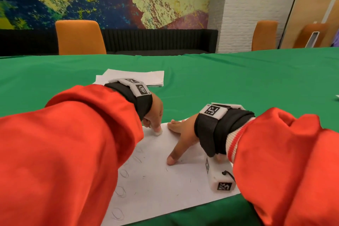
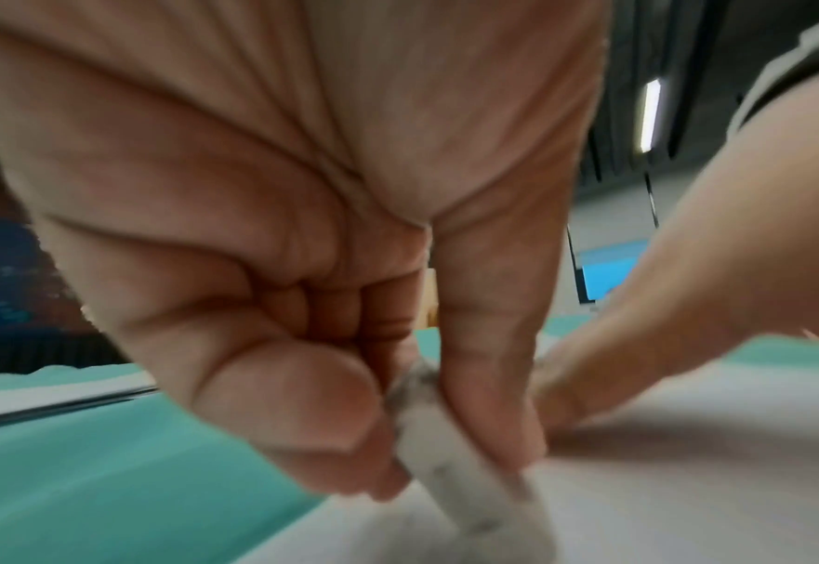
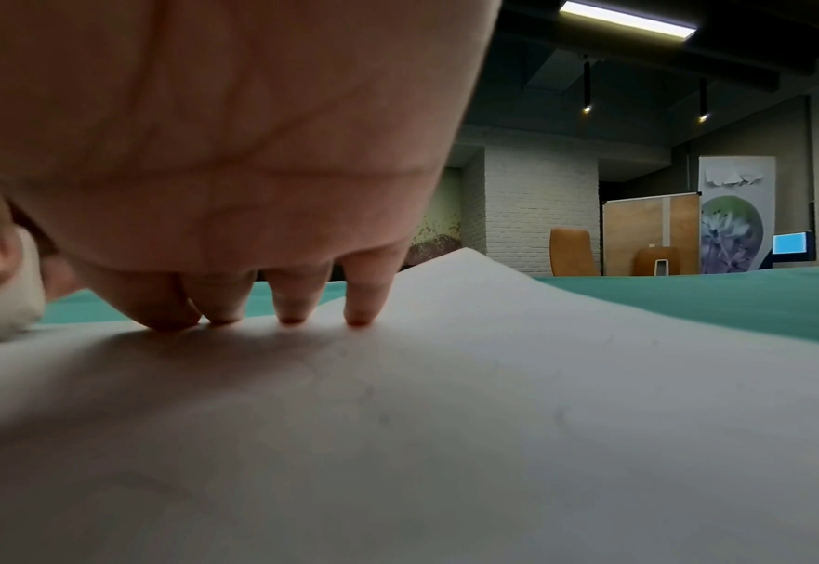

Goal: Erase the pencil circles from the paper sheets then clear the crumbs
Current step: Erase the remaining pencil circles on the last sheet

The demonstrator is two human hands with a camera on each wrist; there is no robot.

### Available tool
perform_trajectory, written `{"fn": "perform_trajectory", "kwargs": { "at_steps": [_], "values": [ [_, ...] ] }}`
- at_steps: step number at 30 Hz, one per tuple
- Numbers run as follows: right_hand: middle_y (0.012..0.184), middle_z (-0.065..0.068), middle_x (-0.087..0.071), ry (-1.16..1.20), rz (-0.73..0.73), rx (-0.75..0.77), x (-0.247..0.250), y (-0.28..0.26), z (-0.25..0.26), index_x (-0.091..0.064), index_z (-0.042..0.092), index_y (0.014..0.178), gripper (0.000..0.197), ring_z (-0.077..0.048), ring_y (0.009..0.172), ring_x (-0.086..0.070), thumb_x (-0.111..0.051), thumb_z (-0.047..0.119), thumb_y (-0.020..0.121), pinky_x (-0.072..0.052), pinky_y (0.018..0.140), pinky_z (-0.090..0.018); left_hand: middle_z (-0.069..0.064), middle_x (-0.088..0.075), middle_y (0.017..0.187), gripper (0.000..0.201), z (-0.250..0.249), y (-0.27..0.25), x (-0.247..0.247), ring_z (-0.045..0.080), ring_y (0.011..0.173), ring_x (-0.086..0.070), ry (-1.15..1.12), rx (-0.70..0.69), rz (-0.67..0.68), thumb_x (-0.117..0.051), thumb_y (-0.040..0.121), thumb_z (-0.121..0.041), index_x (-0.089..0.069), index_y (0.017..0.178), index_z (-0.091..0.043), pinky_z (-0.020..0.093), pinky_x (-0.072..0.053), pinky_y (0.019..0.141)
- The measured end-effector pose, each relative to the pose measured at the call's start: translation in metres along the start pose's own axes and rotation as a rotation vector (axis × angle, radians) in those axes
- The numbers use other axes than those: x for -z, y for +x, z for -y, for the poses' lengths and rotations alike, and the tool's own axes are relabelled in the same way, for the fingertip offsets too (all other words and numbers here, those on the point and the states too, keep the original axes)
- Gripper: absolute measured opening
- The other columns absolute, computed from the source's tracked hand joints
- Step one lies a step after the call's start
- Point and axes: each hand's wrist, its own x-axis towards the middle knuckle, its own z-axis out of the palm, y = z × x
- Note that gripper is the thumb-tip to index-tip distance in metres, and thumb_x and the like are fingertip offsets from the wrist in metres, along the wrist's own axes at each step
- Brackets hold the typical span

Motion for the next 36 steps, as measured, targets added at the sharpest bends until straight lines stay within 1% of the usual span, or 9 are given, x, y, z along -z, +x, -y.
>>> {"fn": "perform_trajectory", "kwargs": {
  "at_steps": [3, 8, 13, 15, 21, 24, 28, 32, 36],
  "values": [
    [0.158, 0.005, -0.002, 0.000, -0.002, -0.008, 0.000, -0.001, 0.001, -0.002, 0.024, 0.151, 0.106, -0.017, 0.144, -0.015, -0.062, 0.064, 0.074, -0.016, 0.112, -0.031, -0.002, -0.057, 0.069, 0.037, 0.002, 0.001, 0.000, 0.010, 0.062, -0.054, 0.049, 0.027, 0.004, -0.068, 0.087, -0.027, -0.065, 0.114, -0.002, 0.014, -0.044, 0.060],
    [0.158, 0.007, 0.002, 0.021, 0.005, -0.004, 0.000, 0.000, 0.000, 0.001, 0.023, 0.151, 0.106, -0.016, 0.144, -0.011, -0.062, 0.062, 0.075, -0.013, 0.114, -0.031, -0.004, -0.054, 0.066, 0.039, 0.011, -0.004, 0.005, 0.017, 0.075, -0.053, 0.146, 0.076, -0.015, -0.066, 0.087, -0.032, -0.066, 0.113, -0.002, 0.016, -0.039, 0.053],
    [0.158, 0.006, 0.000, 0.022, 0.013, -0.013, 0.001, 0.000, -0.001, 0.000, 0.024, 0.151, 0.105, -0.016, 0.144, -0.012, -0.063, 0.062, 0.075, -0.013, 0.113, -0.031, 0.000, -0.063, 0.078, 0.034, 0.006, -0.001, 0.007, 0.008, 0.060, -0.054, 0.071, 0.005, -0.053, -0.067, 0.087, -0.032, -0.067, 0.110, -0.007, 0.013, -0.043, 0.057],
    [0.158, 0.006, -0.003, 0.013, 0.006, -0.016, 0.001, 0.000, 0.000, -0.001, 0.024, 0.151, 0.105, -0.017, 0.144, -0.014, -0.062, 0.063, 0.075, -0.015, 0.113, -0.031, 0.000, -0.062, 0.075, 0.034, 0.001, 0.003, 0.005, 0.005, 0.058, -0.053, 0.050, -0.018, -0.034, -0.066, 0.088, -0.030, -0.067, 0.111, -0.006, 0.010, -0.043, 0.054],
    [0.158, 0.008, 0.005, 0.022, 0.026, -0.019, 0.000, 0.003, -0.001, 0.004, 0.025, 0.151, 0.109, -0.015, 0.145, -0.008, -0.062, 0.065, 0.073, -0.009, 0.115, -0.031, -0.001, -0.058, 0.071, 0.040, 0.008, -0.004, 0.002, 0.010, 0.058, -0.051, 0.123, 0.082, 0.014, -0.062, 0.090, -0.032, -0.064, 0.115, -0.001, 0.011, -0.039, 0.048],
    [0.158, 0.008, 0.005, 0.023, 0.021, -0.016, 0.000, 0.003, -0.002, 0.004, 0.024, 0.151, 0.108, -0.014, 0.145, -0.007, -0.062, 0.063, 0.075, -0.009, 0.115, -0.031, 0.005, -0.065, 0.082, 0.036, 0.019, -0.011, 0.003, 0.015, 0.064, -0.053, 0.148, 0.107, 0.003, -0.064, 0.089, -0.032, -0.066, 0.109, -0.002, 0.011, -0.038, 0.046],
    [0.158, 0.008, 0.005, 0.020, 0.024, -0.019, 0.001, 0.002, -0.002, 0.004, 0.024, 0.151, 0.109, -0.015, 0.145, -0.008, -0.061, 0.064, 0.074, -0.010, 0.115, -0.031, -0.001, -0.057, 0.070, 0.012, 0.027, -0.009, -0.001, 0.006, 0.055, -0.051, 0.007, 0.063, 0.007, -0.067, 0.088, -0.025, -0.062, 0.084, -0.014, 0.009, -0.044, 0.045],
    [0.158, 0.007, 0.005, 0.019, 0.030, -0.023, 0.001, 0.002, 0.000, 0.005, 0.024, 0.150, 0.108, -0.016, 0.145, -0.008, -0.061, 0.064, 0.075, -0.011, 0.115, -0.031, -0.001, -0.056, 0.068, 0.015, 0.029, -0.008, -0.007, 0.007, 0.054, -0.049, 0.008, 0.056, 0.020, -0.069, 0.086, -0.026, -0.062, 0.088, -0.013, 0.010, -0.043, 0.046],
    [0.158, 0.007, 0.005, 0.026, 0.026, -0.024, 0.001, 0.002, 0.000, 0.004, 0.024, 0.151, 0.108, -0.016, 0.145, -0.008, -0.061, 0.064, 0.075, -0.011, 0.115, -0.032, -0.002, -0.056, 0.067, 0.018, 0.038, -0.012, -0.006, 0.010, 0.058, -0.050, 0.028, 0.118, 0.047, -0.070, 0.085, -0.028, -0.062, 0.084, -0.012, 0.016, -0.044, 0.056]
  ]
}}
